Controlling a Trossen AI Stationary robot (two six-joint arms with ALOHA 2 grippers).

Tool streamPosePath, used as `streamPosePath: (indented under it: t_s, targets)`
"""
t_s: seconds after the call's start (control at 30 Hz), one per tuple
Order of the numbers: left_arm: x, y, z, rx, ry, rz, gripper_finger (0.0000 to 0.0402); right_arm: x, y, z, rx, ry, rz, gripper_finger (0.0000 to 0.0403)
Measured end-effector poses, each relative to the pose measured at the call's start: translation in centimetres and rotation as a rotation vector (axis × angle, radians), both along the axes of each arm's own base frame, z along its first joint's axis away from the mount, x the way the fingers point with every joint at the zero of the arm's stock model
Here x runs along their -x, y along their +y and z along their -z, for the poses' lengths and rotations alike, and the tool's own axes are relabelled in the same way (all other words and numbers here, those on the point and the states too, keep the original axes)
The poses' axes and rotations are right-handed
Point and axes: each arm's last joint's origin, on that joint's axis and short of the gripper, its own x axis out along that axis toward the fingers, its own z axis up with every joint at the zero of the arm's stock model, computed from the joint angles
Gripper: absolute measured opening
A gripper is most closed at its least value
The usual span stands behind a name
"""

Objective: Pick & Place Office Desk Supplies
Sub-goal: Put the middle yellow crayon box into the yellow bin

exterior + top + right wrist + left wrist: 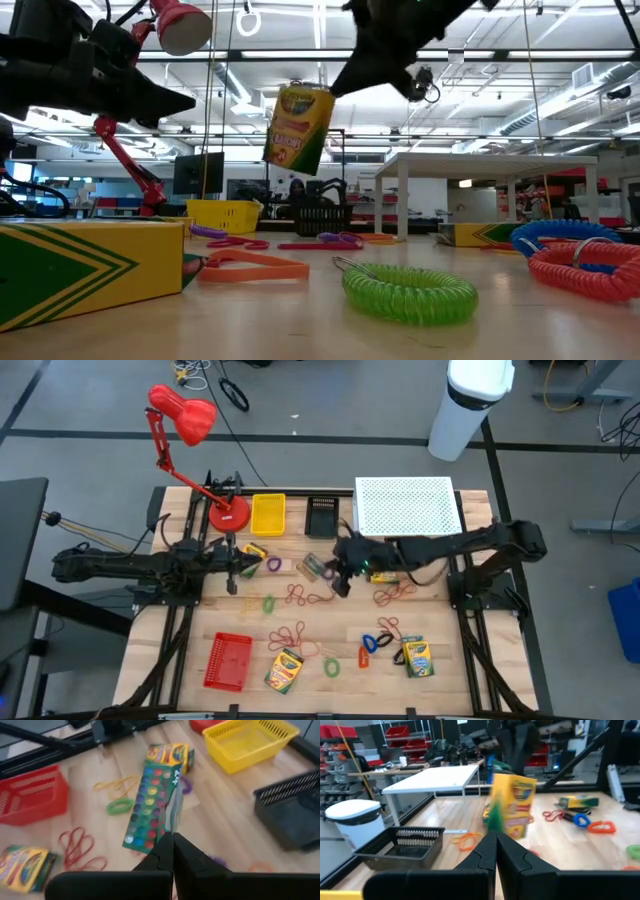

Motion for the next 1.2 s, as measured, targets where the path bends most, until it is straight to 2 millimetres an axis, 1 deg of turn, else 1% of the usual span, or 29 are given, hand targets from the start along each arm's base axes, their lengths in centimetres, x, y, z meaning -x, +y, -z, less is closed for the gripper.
streamPosePath:
  t_s: [0.13, 0.27, 0.4, 0.57, 0.7, 0.83, 1.13, 1.2]
  targets:
    - [0.1, 0.4, 0.2, -0.004, 0.022, -0.029, 0.0008, -2.0, -2.8, 0.9, -0.011, 0.011, -0.058, 0.0000]
    - [0.1, 0.7, 0.3, 0.025, 0.026, -0.016, 0.0008, -4.0, -4.9, 1.7, -0.044, 0.035, -0.150, 0.0000]
    - [0.2, 1.0, 0.3, 0.049, 0.027, -0.002, 0.0008, -5.3, -6.5, 1.7, -0.070, 0.044, -0.246, 0.0000]
    - [0.2, 1.2, 0.3, 0.067, 0.026, 0.017, 0.0007, -6.1, -8.0, 2.1, -0.079, 0.071, -0.306, 0.0000]
    - [0.2, 1.1, 0.4, 0.075, 0.028, 0.025, 0.0007, -6.4, -8.5, 3.3, -0.102, 0.089, -0.330, 0.0000]
    - [0.2, 1.1, 0.4, 0.075, 0.030, 0.025, 0.0008, -6.8, -8.4, 4.0, -0.112, 0.094, -0.342, 0.0000]
    - [0.2, 1.1, 0.4, 0.082, 0.031, 0.025, 0.0009, -7.1, -8.4, 3.8, -0.128, 0.052, -0.331, 0.0000]
    - [0.2, 1.1, 0.4, 0.082, 0.031, 0.025, 0.0010, -7.0, -8.4, 4.0, -0.145, 0.050, -0.317, 0.0000]
